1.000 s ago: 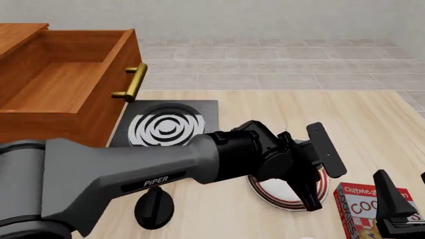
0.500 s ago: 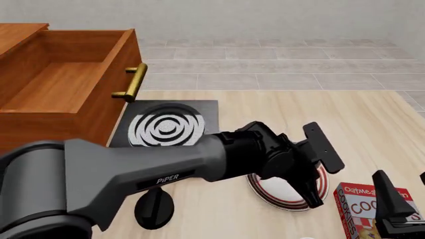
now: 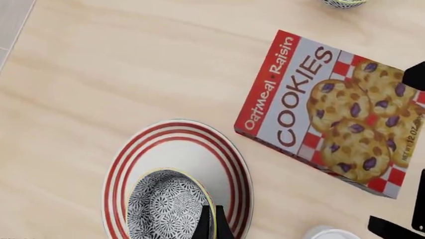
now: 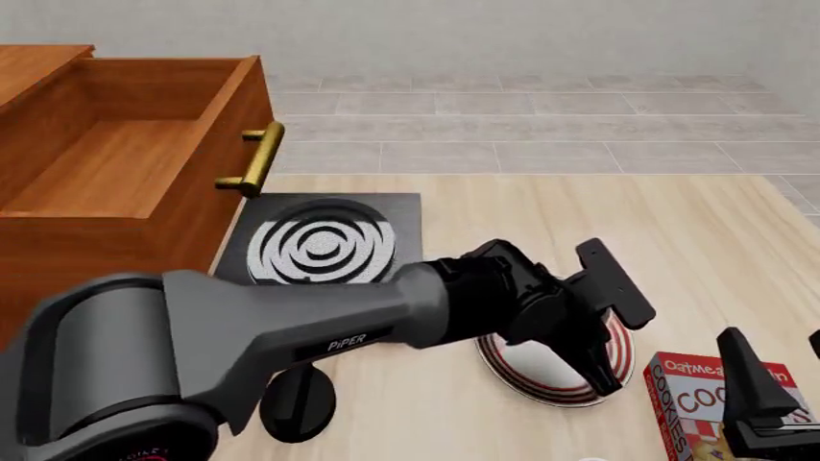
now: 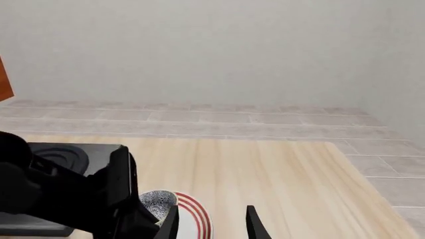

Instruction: Pick the akita bowl in the top layer of the wooden cabinet and place it on the plate.

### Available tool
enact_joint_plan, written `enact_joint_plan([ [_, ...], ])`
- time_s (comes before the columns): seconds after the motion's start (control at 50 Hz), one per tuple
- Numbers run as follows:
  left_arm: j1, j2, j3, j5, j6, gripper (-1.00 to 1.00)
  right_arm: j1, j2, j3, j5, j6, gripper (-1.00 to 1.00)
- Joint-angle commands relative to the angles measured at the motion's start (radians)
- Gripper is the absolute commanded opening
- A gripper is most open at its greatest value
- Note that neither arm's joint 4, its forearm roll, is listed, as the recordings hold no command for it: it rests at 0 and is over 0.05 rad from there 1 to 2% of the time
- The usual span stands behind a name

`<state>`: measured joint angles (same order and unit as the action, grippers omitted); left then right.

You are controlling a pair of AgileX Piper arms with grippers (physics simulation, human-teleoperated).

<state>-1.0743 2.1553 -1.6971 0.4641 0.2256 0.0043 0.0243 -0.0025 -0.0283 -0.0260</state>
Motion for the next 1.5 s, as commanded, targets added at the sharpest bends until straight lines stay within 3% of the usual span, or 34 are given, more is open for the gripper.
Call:
enact_joint_plan([
  [0.02,0.012,0.02,-0.019,-0.005,-0.017,-1.0,-0.002,0.003,0.0,0.001,-0.001,1.0],
  [1.34,0.007,0.1,-0.045,-0.007,-0.095,-1.0,-0.004,-0.01,0.0,0.012,0.001,1.0],
  [1.36,0.006,0.102,-0.048,-0.005,-0.097,1.0,-0.004,-0.01,0.0,0.012,0.001,1.0],
  [1.5,-0.001,0.099,-0.047,-0.001,-0.101,1.0,-0.005,-0.015,0.0,0.017,0.001,1.0],
])
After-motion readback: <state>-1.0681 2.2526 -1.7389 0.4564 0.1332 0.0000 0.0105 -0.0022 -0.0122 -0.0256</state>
